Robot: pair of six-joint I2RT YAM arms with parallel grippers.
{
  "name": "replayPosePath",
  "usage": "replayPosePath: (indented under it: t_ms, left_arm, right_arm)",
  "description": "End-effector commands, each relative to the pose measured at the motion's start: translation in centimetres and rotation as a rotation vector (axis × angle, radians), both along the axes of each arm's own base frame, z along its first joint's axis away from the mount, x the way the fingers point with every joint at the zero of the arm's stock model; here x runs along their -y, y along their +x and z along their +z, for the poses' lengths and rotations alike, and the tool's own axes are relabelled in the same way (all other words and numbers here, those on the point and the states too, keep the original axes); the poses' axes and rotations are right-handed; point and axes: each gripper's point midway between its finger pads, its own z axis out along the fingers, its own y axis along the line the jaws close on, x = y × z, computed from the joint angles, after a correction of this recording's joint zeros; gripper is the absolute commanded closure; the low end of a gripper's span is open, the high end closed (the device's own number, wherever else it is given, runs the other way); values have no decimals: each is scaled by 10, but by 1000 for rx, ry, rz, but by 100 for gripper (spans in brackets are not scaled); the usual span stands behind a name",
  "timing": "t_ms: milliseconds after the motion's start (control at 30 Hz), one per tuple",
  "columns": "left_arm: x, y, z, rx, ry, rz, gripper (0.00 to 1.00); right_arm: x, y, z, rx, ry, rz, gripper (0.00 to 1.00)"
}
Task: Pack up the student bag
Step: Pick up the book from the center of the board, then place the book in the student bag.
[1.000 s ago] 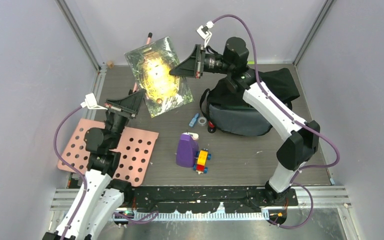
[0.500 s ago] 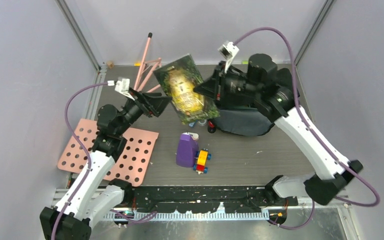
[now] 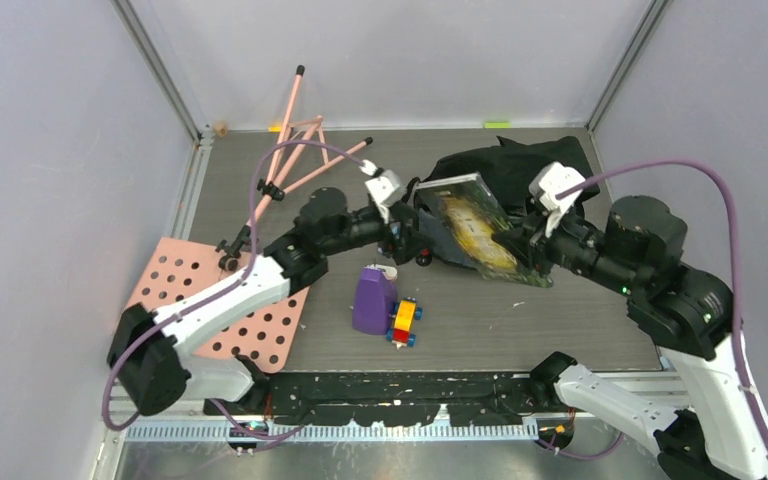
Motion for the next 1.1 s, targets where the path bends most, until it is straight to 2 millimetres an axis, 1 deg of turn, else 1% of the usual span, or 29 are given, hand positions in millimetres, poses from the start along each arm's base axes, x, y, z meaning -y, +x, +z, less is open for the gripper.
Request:
replayPosePath:
  t_ms: [0, 33, 67, 100, 133, 167, 200, 267, 367, 433, 533, 667, 700, 733, 800, 833, 900, 967, 1067]
  left_arm:
    - [46, -8, 12, 193, 54, -118, 27]
    - [57, -9, 5, 215, 85, -143, 27]
    - [66, -7, -3, 231, 118, -160, 28]
    - [73, -5, -7, 253, 143, -169, 28]
    - [79, -1, -12, 269, 167, -162, 28]
    - [84, 5, -18, 281, 186, -152, 28]
    - [87, 9, -20, 297, 190, -149, 28]
    - [95, 13, -24, 331, 198, -158, 28]
    - [104, 20, -31, 377, 241, -180, 28]
    - [108, 25, -35, 397, 264, -180, 28]
    - [113, 34, -39, 439, 281, -171, 26]
    - [119, 43, -42, 472, 308, -169, 23]
    - [121, 44, -44, 476, 314, -171, 23]
    - [124, 47, -50, 476, 328, -175, 22]
    - [127, 55, -59, 482, 364, -171, 23]
    - [128, 58, -65, 486, 384, -172, 24]
    - [130, 64, -74, 486, 422, -173, 30]
    - [130, 65, -76, 485, 432, -170, 39]
    - [126, 61, -79, 477, 413, -162, 55]
  right_arm:
    - [33, -5, -1, 74, -106, -82, 100]
    - [37, -6, -4, 72, -126, -93, 100]
    - [47, -7, -11, 60, -170, -121, 100]
    - [55, -5, -15, 53, -199, -161, 100]
    - [64, -4, -24, 26, -247, -195, 100]
    - [69, -5, -27, 15, -266, -212, 100]
    - [77, -5, -35, -11, -305, -244, 100]
    - [88, -7, -43, -36, -348, -282, 100]
    - [99, -9, -50, -53, -391, -319, 99]
    - [103, -9, -54, -59, -409, -331, 100]
    - [104, -5, -62, -75, -447, -339, 100]
    - [104, 13, -73, -80, -509, -379, 100]
    - [101, 20, -71, -65, -512, -382, 100]
    - [99, 24, -74, -62, -516, -381, 100]
    - [90, 36, -68, -17, -505, -370, 100]
    - [83, 43, -65, -2, -493, -356, 100]
    - [73, 53, -60, 14, -494, -330, 100]
    - [67, 64, -53, 31, -515, -322, 100]
    - [61, 84, -45, 68, -562, -317, 100]
